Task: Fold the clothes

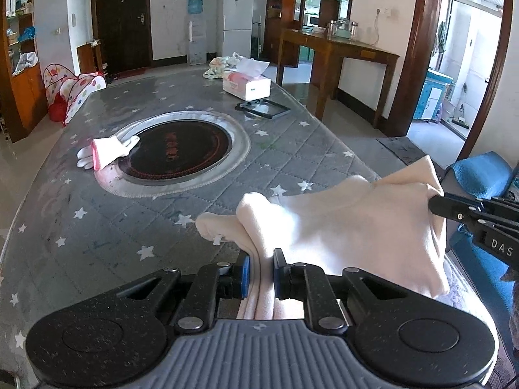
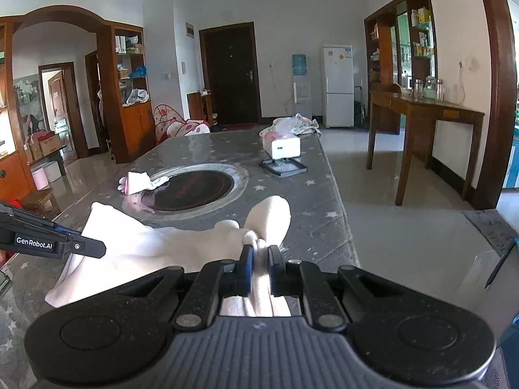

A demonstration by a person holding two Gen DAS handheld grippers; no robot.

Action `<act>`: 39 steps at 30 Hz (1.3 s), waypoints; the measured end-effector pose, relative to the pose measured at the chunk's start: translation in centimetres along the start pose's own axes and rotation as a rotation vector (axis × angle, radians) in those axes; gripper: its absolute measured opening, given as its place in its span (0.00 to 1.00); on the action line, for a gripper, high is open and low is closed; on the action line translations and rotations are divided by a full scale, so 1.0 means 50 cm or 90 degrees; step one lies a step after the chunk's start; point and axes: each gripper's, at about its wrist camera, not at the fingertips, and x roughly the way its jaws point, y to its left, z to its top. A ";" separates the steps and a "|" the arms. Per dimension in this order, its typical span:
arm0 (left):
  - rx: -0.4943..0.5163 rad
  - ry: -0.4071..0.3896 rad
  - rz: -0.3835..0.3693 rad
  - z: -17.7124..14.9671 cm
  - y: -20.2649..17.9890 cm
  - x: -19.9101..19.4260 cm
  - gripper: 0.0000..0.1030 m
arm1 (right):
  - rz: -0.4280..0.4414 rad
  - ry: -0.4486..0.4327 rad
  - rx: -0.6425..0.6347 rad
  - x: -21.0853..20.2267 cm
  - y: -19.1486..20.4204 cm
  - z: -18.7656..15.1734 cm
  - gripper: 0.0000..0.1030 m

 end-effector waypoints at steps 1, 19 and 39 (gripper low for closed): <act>0.002 -0.001 -0.001 0.003 -0.003 0.000 0.15 | -0.003 -0.003 -0.001 -0.001 -0.002 0.004 0.08; 0.016 0.001 -0.005 0.052 -0.040 0.013 0.15 | -0.027 -0.021 -0.018 0.006 -0.030 0.043 0.08; 0.004 0.045 0.024 0.048 -0.011 0.092 0.16 | -0.065 0.040 -0.014 0.098 -0.062 0.029 0.09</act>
